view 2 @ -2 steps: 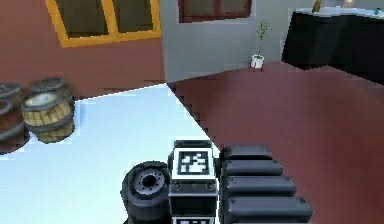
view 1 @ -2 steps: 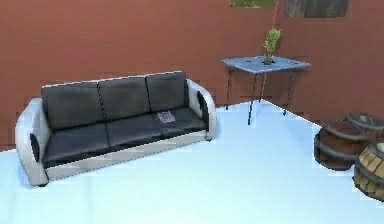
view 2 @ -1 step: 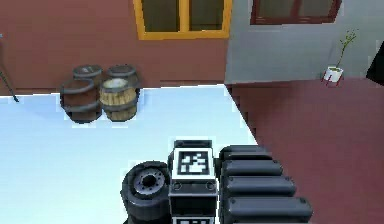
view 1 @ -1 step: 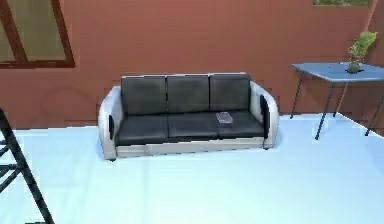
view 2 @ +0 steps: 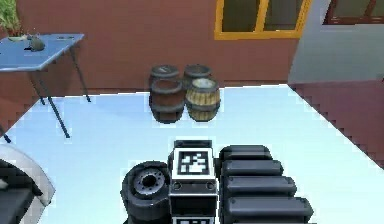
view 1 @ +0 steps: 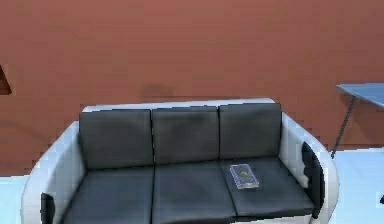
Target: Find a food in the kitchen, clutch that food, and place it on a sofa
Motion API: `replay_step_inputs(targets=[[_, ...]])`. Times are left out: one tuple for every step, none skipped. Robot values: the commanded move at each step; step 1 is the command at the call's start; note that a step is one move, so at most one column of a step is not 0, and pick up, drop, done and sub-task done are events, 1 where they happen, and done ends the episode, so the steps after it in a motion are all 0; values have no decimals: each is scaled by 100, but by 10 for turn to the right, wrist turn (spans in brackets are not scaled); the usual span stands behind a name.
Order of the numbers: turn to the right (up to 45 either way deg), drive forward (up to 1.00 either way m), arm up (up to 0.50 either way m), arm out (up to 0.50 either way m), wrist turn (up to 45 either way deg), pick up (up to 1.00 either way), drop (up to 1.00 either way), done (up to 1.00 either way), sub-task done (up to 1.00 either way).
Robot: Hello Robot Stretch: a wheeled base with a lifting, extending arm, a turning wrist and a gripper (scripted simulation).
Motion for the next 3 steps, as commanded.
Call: replay_step_inputs(targets=[[0, 30, 0, 0, 0, 0, 0, 0, 0], [450, 0, 0, 0, 0, 0, 0, 0, 0], [450, 0, 0, 0, 0, 0, 0, 0, 0]])
